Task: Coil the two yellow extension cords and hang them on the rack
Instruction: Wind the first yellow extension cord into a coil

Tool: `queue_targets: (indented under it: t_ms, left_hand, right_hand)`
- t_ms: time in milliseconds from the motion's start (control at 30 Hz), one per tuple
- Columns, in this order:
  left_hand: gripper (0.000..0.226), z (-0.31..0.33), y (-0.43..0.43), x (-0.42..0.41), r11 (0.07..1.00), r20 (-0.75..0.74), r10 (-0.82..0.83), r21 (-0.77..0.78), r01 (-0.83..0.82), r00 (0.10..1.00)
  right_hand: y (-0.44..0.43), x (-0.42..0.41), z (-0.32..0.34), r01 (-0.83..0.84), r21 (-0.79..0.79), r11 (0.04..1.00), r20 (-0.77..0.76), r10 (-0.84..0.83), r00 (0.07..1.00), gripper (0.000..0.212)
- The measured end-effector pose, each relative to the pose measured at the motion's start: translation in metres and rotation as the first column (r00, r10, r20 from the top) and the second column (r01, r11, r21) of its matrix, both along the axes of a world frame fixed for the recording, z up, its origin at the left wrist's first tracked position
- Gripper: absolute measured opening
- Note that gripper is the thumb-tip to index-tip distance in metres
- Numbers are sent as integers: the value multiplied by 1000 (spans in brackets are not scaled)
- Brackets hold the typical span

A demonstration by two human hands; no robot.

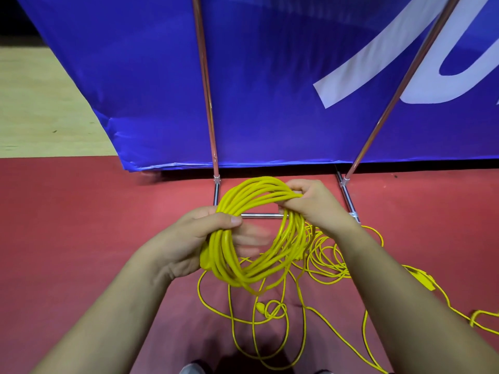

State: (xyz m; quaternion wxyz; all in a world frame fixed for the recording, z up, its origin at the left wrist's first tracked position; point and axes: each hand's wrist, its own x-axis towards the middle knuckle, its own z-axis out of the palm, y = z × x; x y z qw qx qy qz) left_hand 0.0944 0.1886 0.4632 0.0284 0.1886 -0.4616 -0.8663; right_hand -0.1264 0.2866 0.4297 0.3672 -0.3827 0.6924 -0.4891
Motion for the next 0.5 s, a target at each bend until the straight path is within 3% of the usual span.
queue_targets:
  t_ms: [67, 167, 500]
  left_hand:
    - [27, 3, 2, -1, 1000, -6, 5, 21, -5, 1000]
    - [19, 5, 3, -4, 992, 15, 85, -91, -83, 996]
    - [13, 12, -11, -2, 954, -20, 296, -43, -296, 955]
  right_hand:
    - [0, -1, -3, 7, -6, 1000, -1, -7, 1000, 5]
    - [0, 1, -8, -6, 9, 1000, -2, 6, 1000, 8]
    - [-1, 3, -26, -77, 26, 997, 85, 74, 994, 14]
